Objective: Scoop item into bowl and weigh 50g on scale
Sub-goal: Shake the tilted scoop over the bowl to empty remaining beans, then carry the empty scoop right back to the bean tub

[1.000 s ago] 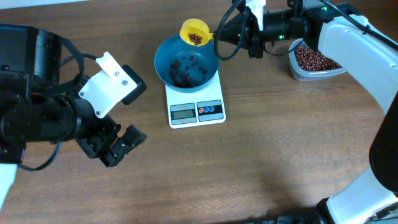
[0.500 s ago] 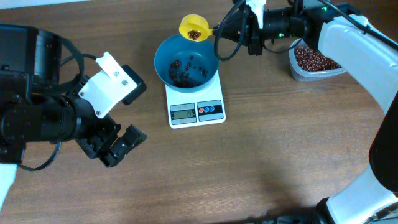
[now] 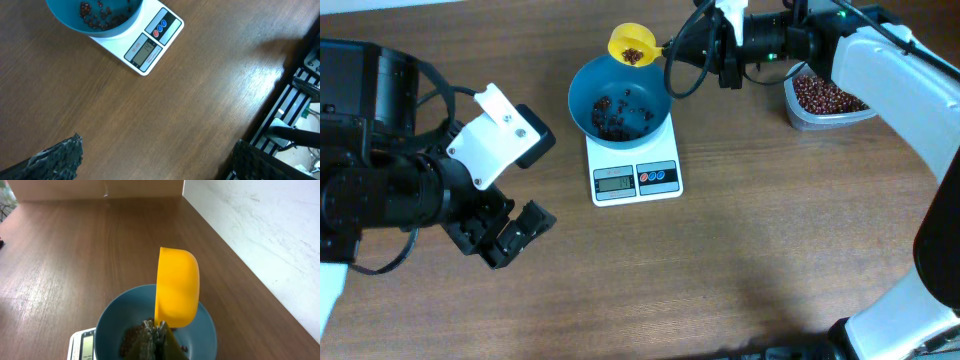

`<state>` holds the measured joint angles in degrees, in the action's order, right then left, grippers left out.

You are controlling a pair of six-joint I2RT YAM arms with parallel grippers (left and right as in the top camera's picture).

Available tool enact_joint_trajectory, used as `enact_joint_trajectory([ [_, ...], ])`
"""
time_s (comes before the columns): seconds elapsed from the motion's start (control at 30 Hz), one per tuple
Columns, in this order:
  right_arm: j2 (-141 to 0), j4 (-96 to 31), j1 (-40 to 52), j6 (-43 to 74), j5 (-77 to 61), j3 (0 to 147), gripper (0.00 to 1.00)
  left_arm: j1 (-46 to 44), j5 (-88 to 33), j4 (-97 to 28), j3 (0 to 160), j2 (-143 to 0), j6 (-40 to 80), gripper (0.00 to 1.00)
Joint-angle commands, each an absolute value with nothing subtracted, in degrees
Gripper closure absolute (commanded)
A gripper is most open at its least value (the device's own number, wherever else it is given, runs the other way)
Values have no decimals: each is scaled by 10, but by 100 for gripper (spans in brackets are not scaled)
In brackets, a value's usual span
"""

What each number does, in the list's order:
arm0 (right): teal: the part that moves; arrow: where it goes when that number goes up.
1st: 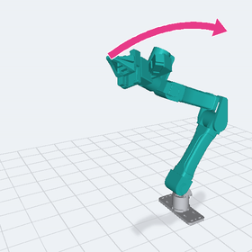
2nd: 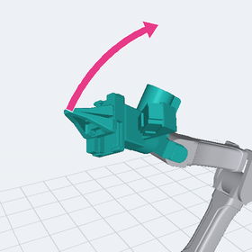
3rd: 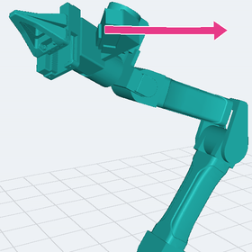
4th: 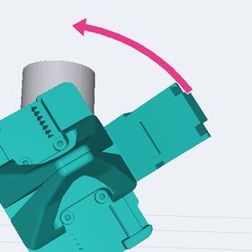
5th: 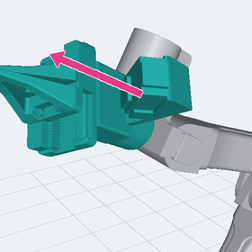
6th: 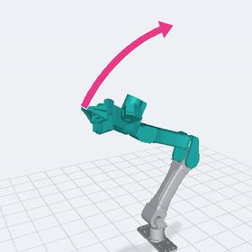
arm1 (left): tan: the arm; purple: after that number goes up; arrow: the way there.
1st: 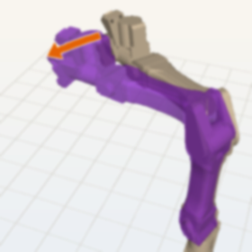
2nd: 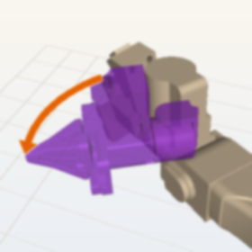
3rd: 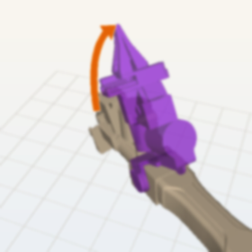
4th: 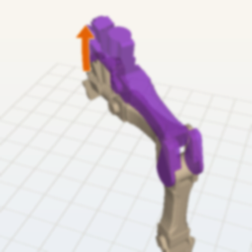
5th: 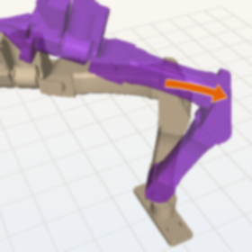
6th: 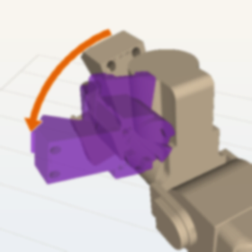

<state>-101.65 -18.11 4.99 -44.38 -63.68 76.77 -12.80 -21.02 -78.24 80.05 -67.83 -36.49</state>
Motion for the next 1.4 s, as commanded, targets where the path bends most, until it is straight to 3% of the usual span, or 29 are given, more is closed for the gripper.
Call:
enact_joint_trajectory([
  [0.0, -1016, -179, 56, -448, -616, 777, 96, -130, -212, -781, 799, -680, -378, 1],
  [0.97, -1016, -152, 56, -448, -608, 777, 96, -130, -212, -781, 799, -680, -378, 1],
  [1.1, -1016, -147, 56, -448, -676, 777, 96, -130, -212, -781, 799, -680, -378, 1],
  [1.37, -1016, -156, 56, -448, -608, 777, 96, -130, -212, -781, 799, -680, -378, 1],
])
